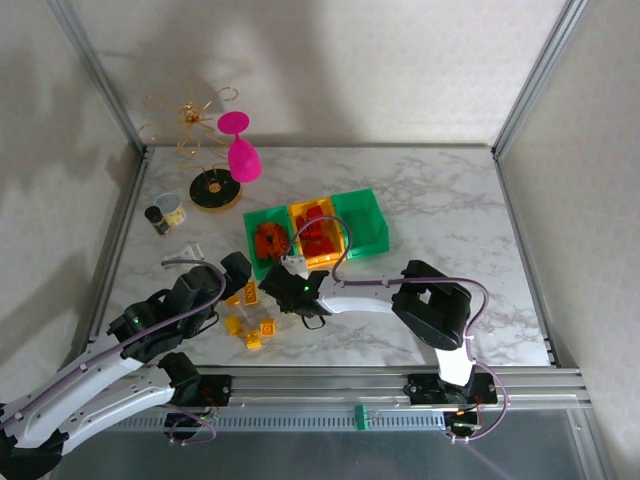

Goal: Sort the legos into containers by color
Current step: Pick up the lego from the bottom-center of the table, then place the lego in the container.

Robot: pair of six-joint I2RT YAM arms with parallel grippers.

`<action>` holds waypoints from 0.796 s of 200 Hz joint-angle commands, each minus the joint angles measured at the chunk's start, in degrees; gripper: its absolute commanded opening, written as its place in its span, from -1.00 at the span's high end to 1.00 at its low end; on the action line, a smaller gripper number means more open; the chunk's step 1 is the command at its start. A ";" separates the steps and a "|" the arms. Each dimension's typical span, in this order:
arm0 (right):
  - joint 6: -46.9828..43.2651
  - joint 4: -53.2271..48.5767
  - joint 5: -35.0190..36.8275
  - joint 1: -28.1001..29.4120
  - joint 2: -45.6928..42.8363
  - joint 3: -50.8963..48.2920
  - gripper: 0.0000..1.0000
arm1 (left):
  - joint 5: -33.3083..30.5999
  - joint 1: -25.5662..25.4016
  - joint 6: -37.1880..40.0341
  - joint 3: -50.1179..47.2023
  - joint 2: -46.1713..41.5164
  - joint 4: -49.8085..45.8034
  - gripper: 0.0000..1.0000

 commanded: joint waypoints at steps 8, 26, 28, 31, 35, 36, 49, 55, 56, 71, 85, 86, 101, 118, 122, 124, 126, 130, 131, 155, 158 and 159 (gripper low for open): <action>-1.87 -0.22 1.22 -0.11 -8.75 -3.40 0.44 | 0.31 0.60 -2.07 0.54 0.55 0.70 -0.99; -2.72 -2.28 2.76 -1.37 -13.30 -4.19 0.44 | 2.20 0.54 -0.27 0.14 1.48 3.46 -0.99; -2.90 -2.62 2.86 -1.59 -13.61 -4.20 0.44 | 2.38 0.54 -0.04 0.03 1.57 3.76 -0.99; -3.10 -3.06 3.01 -1.99 -14.33 -4.16 0.44 | 2.80 0.55 0.30 -0.03 1.76 4.33 -0.99; -3.49 -3.65 3.25 -2.60 -15.12 -4.19 0.43 | 3.24 0.59 0.75 -0.10 2.03 5.02 -0.99; -3.54 -3.79 3.29 -2.72 -15.29 -4.17 0.43 | 3.37 0.60 0.81 -0.11 2.09 5.21 -0.99; -5.04 -4.51 4.23 -4.89 -17.79 -4.68 0.43 | 4.60 0.59 2.00 -0.17 3.17 7.15 -0.99; -5.92 -4.34 4.54 -6.11 -18.92 -5.24 0.43 | 4.93 0.58 2.57 -0.12 3.79 7.89 -0.99; -6.16 -4.27 4.55 -6.32 -19.13 -5.35 0.42 | 5.00 0.55 2.64 -0.12 3.85 8.00 -0.99; -8.69 -3.34 4.33 -10.20 -21.18 -6.04 0.41 | 5.57 0.56 3.59 0.23 5.31 9.25 -0.99; -11.29 -1.78 1.89 -15.16 -21.30 -5.70 0.39 | 6.38 0.54 4.40 0.20 6.34 10.77 -0.99; -11.39 -1.76 1.69 -15.50 -21.24 -5.54 0.39 | 6.47 0.57 4.47 0.17 6.49 10.93 -0.99; -13.78 -2.22 1.09 -19.62 -20.20 -3.08 0.39 | 7.34 0.58 5.01 0.27 7.50 12.66 -0.99; -16.83 0.13 1.66 -22.84 -18.80 -1.95 0.36 | 7.54 0.56 5.43 0.07 8.26 13.97 -0.99; -17.26 0.34 1.53 -23.63 -18.19 -1.43 0.36 | 7.45 0.57 5.35 0.05 8.38 14.20 -0.99; -17.44 0.36 1.54 -24.12 -17.84 -1.22 0.36 | 7.38 0.60 5.34 0.05 8.46 14.18 -0.99; -17.55 0.26 1.43 -24.55 -17.45 -0.87 0.36 | 7.36 0.60 5.34 0.09 8.48 14.33 -0.99; -17.60 -0.03 1.40 -25.44 -16.57 -0.21 0.36 | 7.36 0.54 5.30 0.16 8.56 14.41 -0.99; -17.62 -0.18 1.40 -25.61 -16.37 -0.02 0.36 | 7.36 0.57 5.32 0.15 8.57 14.43 -0.99; -18.42 -0.48 0.52 -30.30 -11.18 3.36 0.36 | 6.94 0.59 5.20 0.10 8.46 14.92 -0.99; -18.42 -0.31 0.59 -30.78 -10.57 3.68 0.36 | 6.81 0.60 5.18 0.06 8.40 14.97 -0.99; -18.43 -0.23 0.60 -30.96 -10.38 3.77 0.36 | 6.78 0.60 5.17 0.01 8.40 15.01 -0.99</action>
